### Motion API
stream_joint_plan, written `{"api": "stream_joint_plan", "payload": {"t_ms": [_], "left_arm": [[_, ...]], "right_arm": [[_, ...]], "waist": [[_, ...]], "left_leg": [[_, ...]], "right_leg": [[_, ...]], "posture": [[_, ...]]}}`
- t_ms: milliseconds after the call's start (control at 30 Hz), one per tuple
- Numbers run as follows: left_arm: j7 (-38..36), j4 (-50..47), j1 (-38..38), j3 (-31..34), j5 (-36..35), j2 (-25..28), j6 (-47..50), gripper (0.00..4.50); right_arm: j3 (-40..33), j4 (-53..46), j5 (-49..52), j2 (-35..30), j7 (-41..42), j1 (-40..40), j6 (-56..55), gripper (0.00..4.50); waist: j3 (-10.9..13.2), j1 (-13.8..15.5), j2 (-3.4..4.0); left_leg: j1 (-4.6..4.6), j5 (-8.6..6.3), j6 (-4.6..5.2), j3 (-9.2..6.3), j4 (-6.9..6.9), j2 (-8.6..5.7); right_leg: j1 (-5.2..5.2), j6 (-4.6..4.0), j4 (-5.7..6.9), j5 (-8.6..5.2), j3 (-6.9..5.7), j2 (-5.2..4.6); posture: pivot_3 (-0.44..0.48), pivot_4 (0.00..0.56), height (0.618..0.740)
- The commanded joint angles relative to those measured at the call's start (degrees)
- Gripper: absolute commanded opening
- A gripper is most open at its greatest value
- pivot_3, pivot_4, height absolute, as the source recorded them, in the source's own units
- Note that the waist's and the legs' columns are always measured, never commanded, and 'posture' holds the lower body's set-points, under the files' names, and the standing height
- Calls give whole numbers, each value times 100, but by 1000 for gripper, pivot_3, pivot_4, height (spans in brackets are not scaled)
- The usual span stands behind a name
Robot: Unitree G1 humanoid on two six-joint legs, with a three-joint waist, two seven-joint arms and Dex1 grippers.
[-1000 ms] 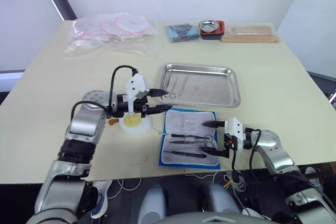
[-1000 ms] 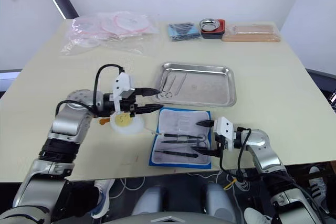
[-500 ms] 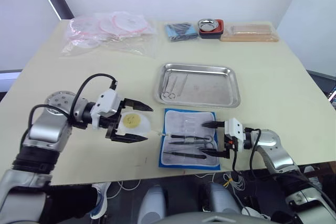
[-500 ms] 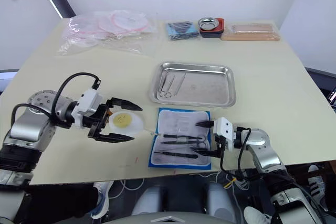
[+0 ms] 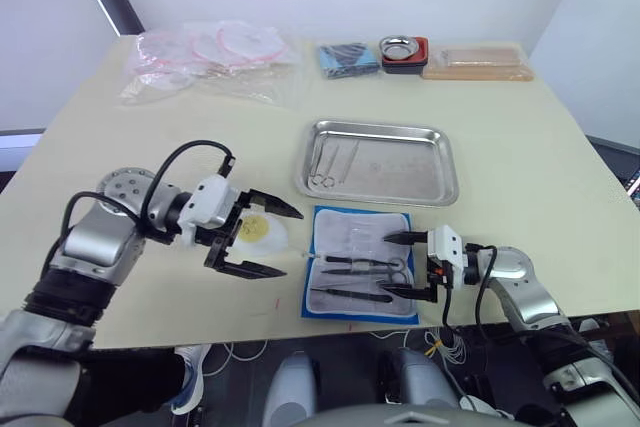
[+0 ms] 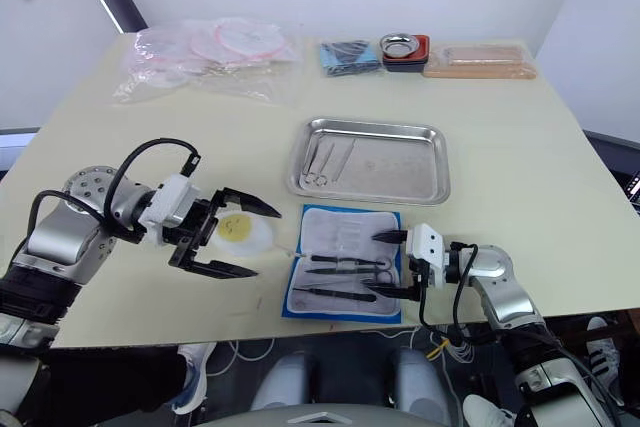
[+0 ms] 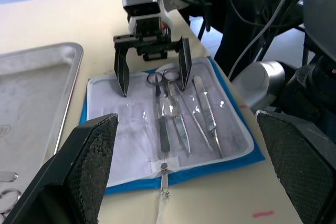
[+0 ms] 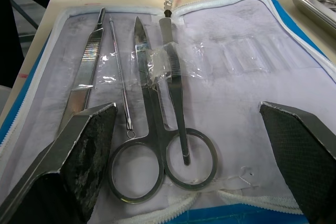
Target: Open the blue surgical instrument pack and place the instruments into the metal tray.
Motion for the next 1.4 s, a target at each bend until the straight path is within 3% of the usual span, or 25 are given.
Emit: {"api": "stream_joint_plan", "payload": {"t_ms": [33, 267, 400, 433, 467, 767, 800, 900, 967, 1400], "left_arm": [[-71, -8, -125, 73, 498, -154, -115, 4452], [475, -281, -316, 88, 1054, -727, 323, 4452], [691, -522, -403, -66, 1460, -929, 521, 3367], [730, -586, -411, -111, 1536, -952, 589, 3367], [743, -650, -409, -152, 1591, -968, 653, 2913], [1344, -601, -243, -589, 2431, -1391, 786, 2913], [1384, -500, -274, -611, 2487, -1443, 754, 2422], [1366, -385, -310, -627, 2509, -1547, 760, 1706], [1369, -312, -345, -676, 2612, -1602, 689, 717], [1155, 23, -230, -731, 2785, -1808, 623, 717]], "right_arm": [[288, 744, -429, -57, -114, 321, 329, 4500], [293, 737, -434, -39, -138, 314, 326, 4500], [311, 732, -439, -5, -153, 300, 336, 4500], [312, 733, -440, 3, -158, 294, 336, 4500], [312, 735, -443, 6, -164, 289, 334, 4500], [293, 722, -440, 6, -197, 320, 334, 4500], [293, 719, -439, 6, -199, 325, 331, 4500], [291, 708, -433, 8, -206, 337, 338, 4500], [290, 703, -428, 4, -212, 342, 341, 4500], [284, 641, -424, -23, -228, 375, 376, 4500]], "waist": [[0, 1, 0], [0, 6, 0], [0, 2, 0], [0, 0, 0], [0, 0, 0], [1, 1, 2], [1, 1, 2], [1, 7, 0], [1, 2, 2], [0, 4, 1]], "left_leg": [[0, 0, 0, 1, 0, 0], [0, 0, 0, 1, 3, 1], [1, 0, 1, 2, 3, 1], [1, 0, 1, 2, 3, 1], [2, 1, 1, 3, 3, 1], [7, 1, 1, 5, 3, 4], [8, 1, 1, 5, 3, 4], [9, 1, 1, 5, 3, 4], [12, 1, 2, 1, 5, 4], [14, 1, 2, 2, 5, 5]], "right_leg": [[0, 0, 0, 0, 0, 0], [0, 0, 0, 0, 4, 9], [2, -1, 0, 2, 8, 19], [2, -2, 0, 2, 9, 20], [2, -4, 0, 3, 10, 22], [5, -12, 2, 8, 14, 34], [6, -12, 2, 8, 14, 34], [8, -12, 2, 8, 15, 34], [8, -12, 3, 8, 18, 35], [11, -18, 4, 12, 16, 37]], "posture": [[0, 150, 740], [0, 150, 740], [0, 150, 740], [0, 150, 740], [0, 150, 740], [0, 150, 740], [0, 150, 740], [0, 150, 740], [0, 150, 740], [0, 150, 740]]}}
